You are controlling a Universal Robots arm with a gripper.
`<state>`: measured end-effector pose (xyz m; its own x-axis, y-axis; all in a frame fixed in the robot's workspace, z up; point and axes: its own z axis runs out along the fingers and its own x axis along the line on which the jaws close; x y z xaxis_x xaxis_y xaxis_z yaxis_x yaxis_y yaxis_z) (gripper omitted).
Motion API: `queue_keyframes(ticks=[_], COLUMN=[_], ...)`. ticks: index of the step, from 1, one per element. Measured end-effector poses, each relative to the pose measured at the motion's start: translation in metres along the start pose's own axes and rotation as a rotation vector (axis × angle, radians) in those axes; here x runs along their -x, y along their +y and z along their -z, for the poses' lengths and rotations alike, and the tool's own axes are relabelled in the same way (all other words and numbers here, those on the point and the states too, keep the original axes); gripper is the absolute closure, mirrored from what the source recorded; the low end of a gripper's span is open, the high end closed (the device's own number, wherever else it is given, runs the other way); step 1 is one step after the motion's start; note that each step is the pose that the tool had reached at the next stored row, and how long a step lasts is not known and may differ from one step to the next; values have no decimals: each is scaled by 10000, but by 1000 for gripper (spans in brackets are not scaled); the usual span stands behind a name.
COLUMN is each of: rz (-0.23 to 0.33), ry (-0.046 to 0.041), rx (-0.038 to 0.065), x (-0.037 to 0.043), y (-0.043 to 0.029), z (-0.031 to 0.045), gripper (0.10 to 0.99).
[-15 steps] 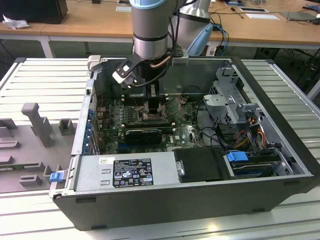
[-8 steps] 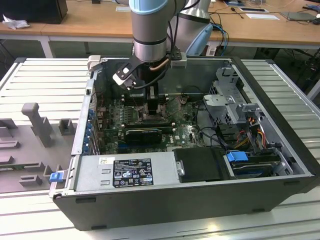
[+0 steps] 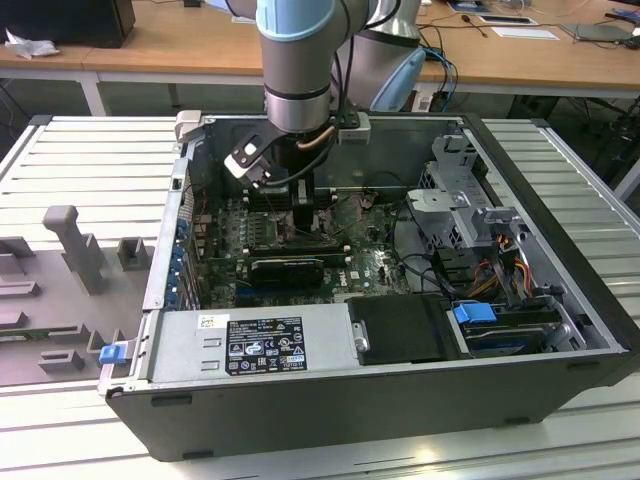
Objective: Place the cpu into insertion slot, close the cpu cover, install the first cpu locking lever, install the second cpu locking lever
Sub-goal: 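Place the cpu into insertion slot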
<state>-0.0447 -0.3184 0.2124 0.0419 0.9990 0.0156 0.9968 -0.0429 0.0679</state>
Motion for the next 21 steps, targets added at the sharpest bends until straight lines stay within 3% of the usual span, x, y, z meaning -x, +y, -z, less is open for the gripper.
queue_keyframes(ticks=[11,21], rz=[-1,-1], ry=[-1,-1], rx=[-1,-1], x=[-10,-10], y=[-7,-7], z=[-83,-89], gripper=[557,541])
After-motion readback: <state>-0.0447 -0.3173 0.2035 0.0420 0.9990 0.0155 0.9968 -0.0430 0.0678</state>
